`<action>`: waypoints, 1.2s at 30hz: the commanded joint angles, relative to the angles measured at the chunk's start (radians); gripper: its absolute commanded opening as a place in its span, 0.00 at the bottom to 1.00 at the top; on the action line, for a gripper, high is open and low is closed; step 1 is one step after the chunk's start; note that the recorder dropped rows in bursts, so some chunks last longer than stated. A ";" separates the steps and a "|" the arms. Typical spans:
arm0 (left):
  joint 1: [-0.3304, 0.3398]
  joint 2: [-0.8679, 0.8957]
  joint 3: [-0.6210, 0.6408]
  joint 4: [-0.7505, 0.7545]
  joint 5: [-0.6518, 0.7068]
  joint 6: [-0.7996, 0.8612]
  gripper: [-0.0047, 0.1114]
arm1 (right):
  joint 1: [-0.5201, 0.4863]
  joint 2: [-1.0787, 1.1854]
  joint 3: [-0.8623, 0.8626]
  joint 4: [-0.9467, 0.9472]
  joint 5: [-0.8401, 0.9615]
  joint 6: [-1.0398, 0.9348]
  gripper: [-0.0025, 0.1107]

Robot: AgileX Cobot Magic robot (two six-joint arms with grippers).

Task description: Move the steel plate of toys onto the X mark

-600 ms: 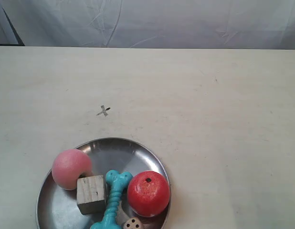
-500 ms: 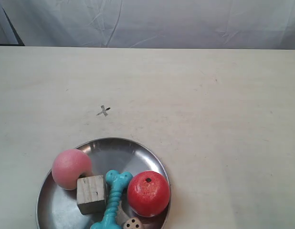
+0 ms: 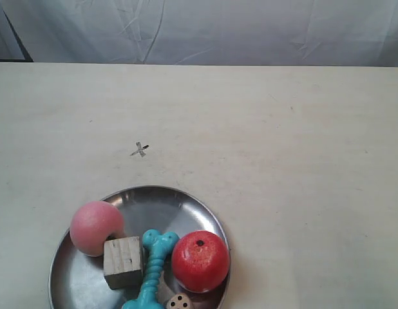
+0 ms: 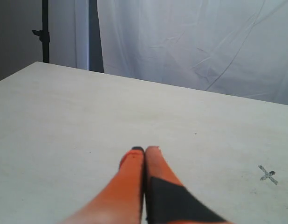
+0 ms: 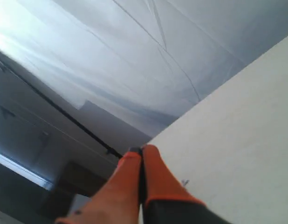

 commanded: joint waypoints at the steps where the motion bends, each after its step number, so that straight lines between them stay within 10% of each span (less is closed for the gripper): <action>1: -0.002 -0.007 0.005 0.001 -0.011 0.002 0.04 | -0.007 -0.006 0.003 0.075 -0.079 0.033 0.01; 18: -0.002 -0.007 0.005 -0.039 -0.158 -0.047 0.04 | 0.004 -0.006 0.003 0.057 -0.108 0.024 0.01; 23: -0.002 -0.007 0.005 -0.432 -0.494 -0.237 0.04 | 0.055 -0.006 -0.012 0.030 0.058 -0.001 0.01; 28: -0.002 -0.007 0.005 -0.159 -0.913 -0.058 0.04 | 0.067 -0.006 -0.069 -0.014 0.056 -0.120 0.01; 36: -0.002 0.411 -0.362 -0.148 -0.279 -0.041 0.04 | 0.067 0.388 -0.395 -0.232 0.254 -0.125 0.01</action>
